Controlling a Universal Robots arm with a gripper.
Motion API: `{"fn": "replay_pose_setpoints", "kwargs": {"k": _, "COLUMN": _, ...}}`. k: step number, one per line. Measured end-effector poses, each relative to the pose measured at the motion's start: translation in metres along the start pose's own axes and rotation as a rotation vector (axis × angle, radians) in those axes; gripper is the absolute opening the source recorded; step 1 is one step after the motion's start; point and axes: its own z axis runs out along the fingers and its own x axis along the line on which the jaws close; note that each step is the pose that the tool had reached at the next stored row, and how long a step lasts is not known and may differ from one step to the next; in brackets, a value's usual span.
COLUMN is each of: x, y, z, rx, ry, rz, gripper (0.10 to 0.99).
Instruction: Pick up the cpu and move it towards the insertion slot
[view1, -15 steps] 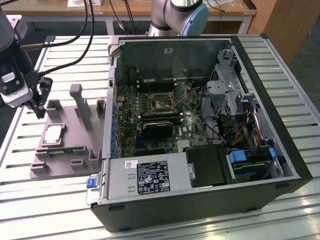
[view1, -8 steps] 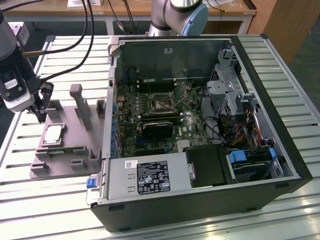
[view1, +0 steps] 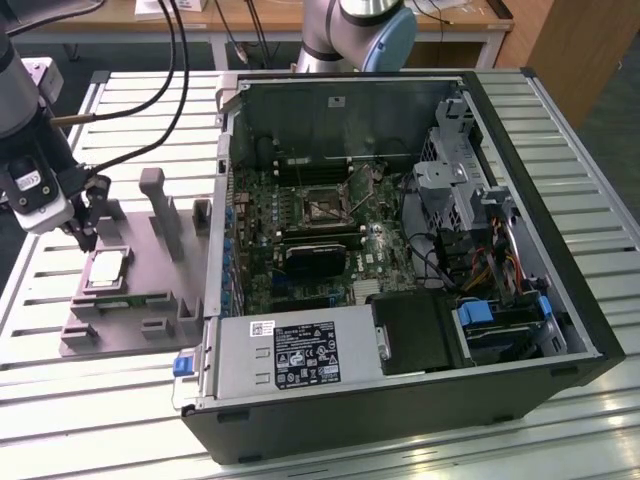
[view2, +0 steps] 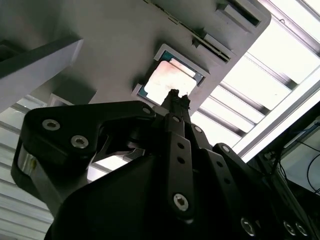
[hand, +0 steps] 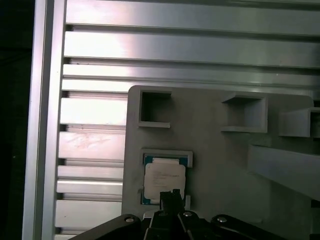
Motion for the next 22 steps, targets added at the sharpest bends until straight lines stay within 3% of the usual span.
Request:
{"fn": "replay_pose_setpoints", "kwargs": {"k": 10, "x": 0.0016, "y": -0.0013, "z": 0.0154, "rx": -0.003, "ry": -0.0119, "rz": 0.0, "gripper": 0.102}}
{"fn": "replay_pose_setpoints", "kwargs": {"k": 22, "x": 0.0031, "y": -0.0021, "z": 0.0371, "rx": -0.002, "ry": -0.015, "rz": 0.009, "gripper": 0.102}}
